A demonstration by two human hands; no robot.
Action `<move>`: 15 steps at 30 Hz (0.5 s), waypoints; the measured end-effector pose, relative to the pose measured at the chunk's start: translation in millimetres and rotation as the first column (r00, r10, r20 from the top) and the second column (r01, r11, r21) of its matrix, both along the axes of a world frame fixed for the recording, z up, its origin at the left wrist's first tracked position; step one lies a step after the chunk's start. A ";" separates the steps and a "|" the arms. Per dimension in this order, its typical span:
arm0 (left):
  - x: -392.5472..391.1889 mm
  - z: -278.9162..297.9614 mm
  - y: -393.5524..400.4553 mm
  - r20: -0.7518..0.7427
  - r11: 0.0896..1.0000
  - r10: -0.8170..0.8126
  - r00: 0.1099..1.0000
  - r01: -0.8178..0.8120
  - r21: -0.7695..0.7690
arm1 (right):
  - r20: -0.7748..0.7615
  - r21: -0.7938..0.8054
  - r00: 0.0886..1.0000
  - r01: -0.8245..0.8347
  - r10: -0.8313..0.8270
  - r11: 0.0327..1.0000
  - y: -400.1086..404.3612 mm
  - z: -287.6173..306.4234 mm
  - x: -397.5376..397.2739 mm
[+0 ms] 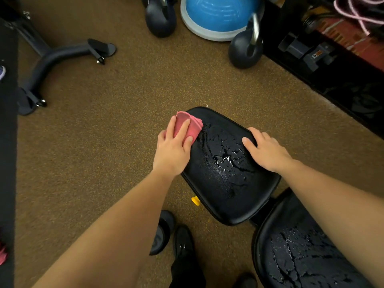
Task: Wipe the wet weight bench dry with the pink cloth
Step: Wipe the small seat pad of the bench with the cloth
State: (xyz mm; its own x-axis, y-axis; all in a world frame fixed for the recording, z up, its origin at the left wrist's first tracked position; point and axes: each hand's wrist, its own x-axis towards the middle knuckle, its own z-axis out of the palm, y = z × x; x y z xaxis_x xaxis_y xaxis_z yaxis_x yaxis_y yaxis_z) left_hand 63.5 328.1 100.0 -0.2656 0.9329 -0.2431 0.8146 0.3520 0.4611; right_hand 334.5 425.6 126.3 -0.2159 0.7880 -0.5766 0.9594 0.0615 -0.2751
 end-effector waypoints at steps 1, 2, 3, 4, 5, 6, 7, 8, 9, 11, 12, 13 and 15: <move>-3.0 2.8 4.4 0.054 0.999 0.033 0.998 -0.032 -0.022 | -0.005 0.005 1.000 0.001 -0.001 1.000 0.2 -0.2 0.3; -6.3 5.9 9.5 0.100 0.996 0.073 0.992 -0.068 -0.049 | -0.009 0.007 1.000 0.000 0.000 1.000 0.0 -0.3 0.7; -9.7 8.2 14.6 0.143 0.992 0.117 0.983 -0.108 -0.069 | -0.014 0.004 1.000 0.002 -0.002 1.000 0.0 -1.4 1.6; -12.7 8.9 18.8 0.188 0.986 0.157 0.970 -0.144 -0.079 | -0.019 0.000 1.000 0.007 -0.007 1.000 -0.1 -2.1 2.5; -13.7 9.9 20.8 0.228 0.982 0.188 0.955 -0.176 -0.072 | -0.029 -0.001 0.999 0.015 -0.016 1.000 -0.5 -3.2 3.5; -13.1 10.7 21.0 0.264 0.976 0.216 0.940 -0.210 -0.053 | -0.042 0.002 0.999 0.026 -0.026 1.000 -0.9 -3.2 4.4; -12.0 11.5 19.9 0.304 0.965 0.261 0.916 -0.260 -0.043 | -0.061 0.007 0.997 0.038 -0.037 0.999 -1.2 -3.3 5.8; -11.0 12.8 18.1 0.349 0.945 0.320 0.881 -0.325 -0.048 | -0.084 0.016 0.995 0.051 -0.049 0.999 -1.8 -2.0 7.5; -10.1 15.0 15.8 0.392 0.917 0.390 0.833 -0.392 -0.080 | -0.113 0.022 0.991 0.071 -0.069 0.997 -2.4 -1.2 9.9; -10.0 15.6 12.9 0.458 0.860 0.500 0.735 -0.483 -0.164 | -0.166 0.017 0.980 0.116 -0.111 0.993 -3.6 0.7 16.5; -10.7 16.0 11.4 0.477 0.840 0.531 0.700 -0.510 -0.187 | -0.186 0.011 0.975 0.129 -0.125 0.992 -4.5 1.0 19.5; -10.6 16.2 9.8 0.492 0.823 0.554 0.671 -0.529 -0.205 | -0.203 0.004 0.970 0.140 -0.136 0.990 -5.9 0.3 22.5; -6.3 17.2 5.0 0.518 0.786 0.595 0.614 -0.578 -0.218 | -0.233 -0.004 0.961 0.151 -0.148 0.989 -9.2 -1.5 26.6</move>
State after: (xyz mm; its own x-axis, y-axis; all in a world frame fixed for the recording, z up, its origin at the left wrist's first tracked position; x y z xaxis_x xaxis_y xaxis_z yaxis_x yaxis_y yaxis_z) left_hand 57.2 333.1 117.2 -0.5723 0.6156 -0.5418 0.0493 0.6853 0.7266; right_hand 361.0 416.3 124.8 -0.2219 0.8289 -0.5134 0.8678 -0.0721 -0.4916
